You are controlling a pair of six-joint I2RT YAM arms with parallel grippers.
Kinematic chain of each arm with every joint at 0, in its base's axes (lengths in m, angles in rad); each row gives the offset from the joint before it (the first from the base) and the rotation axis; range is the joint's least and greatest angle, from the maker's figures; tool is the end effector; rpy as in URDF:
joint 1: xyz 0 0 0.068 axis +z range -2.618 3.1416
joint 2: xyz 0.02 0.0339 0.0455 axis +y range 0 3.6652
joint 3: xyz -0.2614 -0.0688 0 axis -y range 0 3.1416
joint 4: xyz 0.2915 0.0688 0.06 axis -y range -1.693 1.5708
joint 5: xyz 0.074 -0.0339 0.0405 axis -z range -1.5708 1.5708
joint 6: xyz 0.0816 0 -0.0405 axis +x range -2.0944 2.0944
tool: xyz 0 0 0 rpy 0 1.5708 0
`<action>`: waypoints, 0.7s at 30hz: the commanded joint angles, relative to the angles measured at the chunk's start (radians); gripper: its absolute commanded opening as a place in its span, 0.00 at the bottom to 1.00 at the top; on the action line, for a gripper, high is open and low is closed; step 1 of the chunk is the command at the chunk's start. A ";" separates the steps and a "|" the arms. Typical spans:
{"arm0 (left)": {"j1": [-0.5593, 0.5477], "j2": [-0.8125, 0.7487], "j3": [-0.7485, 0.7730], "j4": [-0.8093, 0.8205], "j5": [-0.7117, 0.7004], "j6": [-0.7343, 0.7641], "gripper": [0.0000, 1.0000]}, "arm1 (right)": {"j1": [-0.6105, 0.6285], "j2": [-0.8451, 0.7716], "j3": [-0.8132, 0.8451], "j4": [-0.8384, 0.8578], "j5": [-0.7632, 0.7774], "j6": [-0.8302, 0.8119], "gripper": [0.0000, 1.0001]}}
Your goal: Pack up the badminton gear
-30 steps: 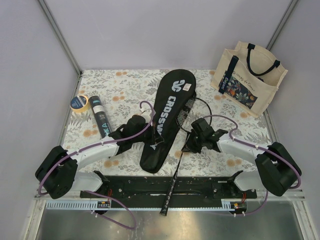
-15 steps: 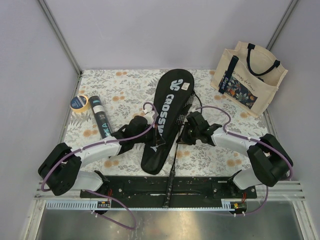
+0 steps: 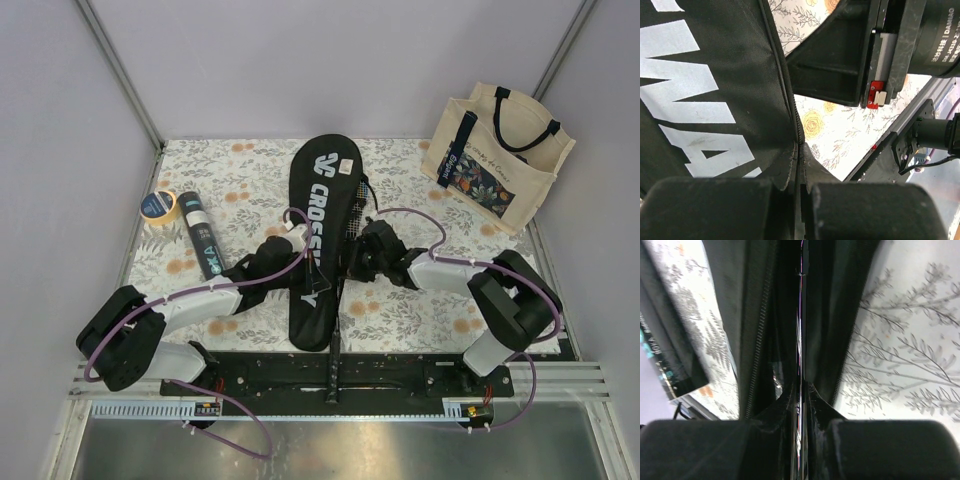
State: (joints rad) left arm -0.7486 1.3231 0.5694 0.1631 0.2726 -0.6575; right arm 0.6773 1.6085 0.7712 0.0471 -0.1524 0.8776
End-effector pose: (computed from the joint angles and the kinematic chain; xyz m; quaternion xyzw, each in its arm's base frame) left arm 0.2314 -0.2450 0.1262 0.1037 0.8703 -0.3930 0.2783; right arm 0.2871 0.2468 0.0885 0.0634 0.9204 0.3163 0.2210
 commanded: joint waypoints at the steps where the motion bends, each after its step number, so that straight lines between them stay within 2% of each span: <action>1: -0.014 -0.016 -0.008 0.001 0.042 0.010 0.00 | -0.010 0.016 -0.018 0.315 -0.013 0.058 0.00; 10: -0.014 0.014 0.049 -0.060 0.005 0.061 0.00 | 0.011 0.025 -0.145 0.382 -0.088 0.080 0.00; 21: -0.012 0.013 0.049 -0.071 0.023 0.090 0.00 | 0.050 0.007 -0.029 0.246 -0.069 -0.026 0.00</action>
State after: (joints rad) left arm -0.7555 1.3376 0.5758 0.0834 0.2642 -0.5980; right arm 0.6891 1.6379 0.6598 0.2947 -0.2276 0.9089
